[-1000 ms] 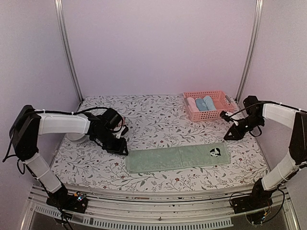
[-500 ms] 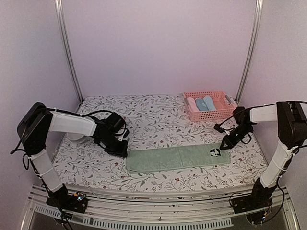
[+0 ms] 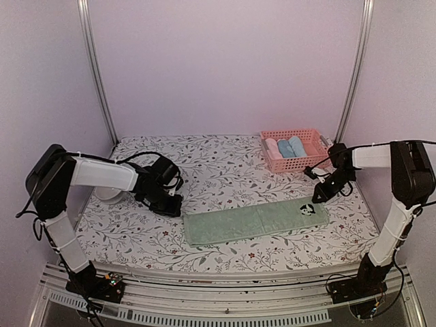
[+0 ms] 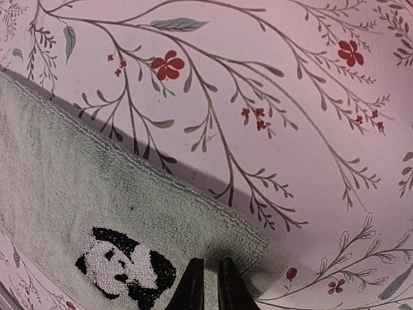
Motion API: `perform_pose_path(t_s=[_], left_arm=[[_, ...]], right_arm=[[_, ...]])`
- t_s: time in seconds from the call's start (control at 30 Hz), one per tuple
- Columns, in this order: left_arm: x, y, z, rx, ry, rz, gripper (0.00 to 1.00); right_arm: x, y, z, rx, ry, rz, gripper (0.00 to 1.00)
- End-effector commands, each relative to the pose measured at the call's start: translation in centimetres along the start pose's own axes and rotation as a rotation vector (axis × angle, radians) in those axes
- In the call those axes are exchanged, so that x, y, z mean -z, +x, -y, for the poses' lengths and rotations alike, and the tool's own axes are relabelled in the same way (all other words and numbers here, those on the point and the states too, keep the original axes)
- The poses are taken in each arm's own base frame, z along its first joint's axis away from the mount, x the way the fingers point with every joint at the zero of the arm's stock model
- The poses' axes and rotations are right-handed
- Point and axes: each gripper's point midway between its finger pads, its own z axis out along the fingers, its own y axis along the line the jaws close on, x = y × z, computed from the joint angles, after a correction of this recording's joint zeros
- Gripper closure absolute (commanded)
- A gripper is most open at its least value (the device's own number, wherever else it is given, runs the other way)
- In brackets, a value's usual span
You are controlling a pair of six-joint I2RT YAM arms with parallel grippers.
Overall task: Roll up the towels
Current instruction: Move the towel to the center of the board.
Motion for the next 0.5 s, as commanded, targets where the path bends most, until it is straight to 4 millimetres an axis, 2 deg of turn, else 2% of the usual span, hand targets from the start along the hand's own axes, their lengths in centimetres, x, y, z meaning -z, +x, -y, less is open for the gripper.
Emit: perform_pose_path(t_s=[0.0,0.13,0.23,0.3,0.47], left_arm=[[3.0,-2.7,2.2,-0.036,0.062,0.121,0.85],[3.8,-1.3,5.8,-0.114,0.177,0.102,0.87],[3.6,0.6,7.8,-0.161,0.245,0.055,0.91],[3.2,1.8,8.5,-0.183,0.261,0.025,0.94],[1.9,5.6,8.5,-0.181,0.290,-0.076,0.97]], right_arm=[[2.8,-2.6,-0.9,0.026,-0.023,0.099,0.88],[5.6,-4.2,-2.3,0.067,-0.046,0.205,0.79],[7.7,-5.1,-3.3,0.109,-0.056,0.269,0.74],[8.7,-5.5,-3.6,0.132,-0.057,0.300,0.74],[10.7,-6.7,-5.2,0.197,-0.095,0.399,0.72]])
